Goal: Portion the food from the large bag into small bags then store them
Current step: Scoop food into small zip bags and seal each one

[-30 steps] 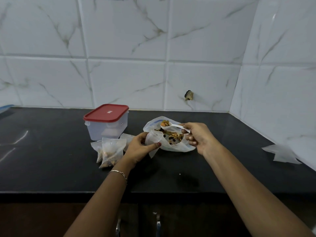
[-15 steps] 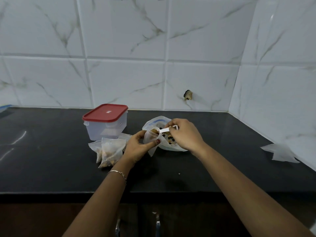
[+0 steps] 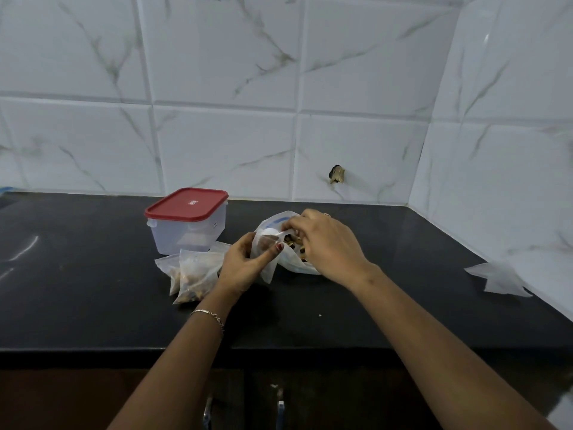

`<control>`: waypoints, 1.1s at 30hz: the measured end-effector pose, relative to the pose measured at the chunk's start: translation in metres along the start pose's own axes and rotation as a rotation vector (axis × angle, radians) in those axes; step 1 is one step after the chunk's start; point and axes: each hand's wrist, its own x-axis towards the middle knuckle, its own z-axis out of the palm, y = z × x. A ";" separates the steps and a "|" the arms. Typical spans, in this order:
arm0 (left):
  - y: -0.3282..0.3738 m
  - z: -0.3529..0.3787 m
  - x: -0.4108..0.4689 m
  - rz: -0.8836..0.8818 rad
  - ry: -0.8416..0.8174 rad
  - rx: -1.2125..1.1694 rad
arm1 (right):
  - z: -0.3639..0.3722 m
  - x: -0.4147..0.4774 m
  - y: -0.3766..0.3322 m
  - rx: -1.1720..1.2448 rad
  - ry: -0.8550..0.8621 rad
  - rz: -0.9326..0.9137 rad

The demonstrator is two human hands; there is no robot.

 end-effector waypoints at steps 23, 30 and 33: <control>-0.006 -0.001 -0.001 -0.086 -0.076 0.015 | 0.011 -0.015 0.025 0.191 0.100 0.019; -0.006 0.002 -0.004 -0.071 -0.187 0.091 | 0.015 -0.027 0.058 0.346 0.171 0.280; -0.003 0.004 -0.004 -0.085 -0.226 0.184 | 0.023 -0.036 0.075 0.258 0.063 0.318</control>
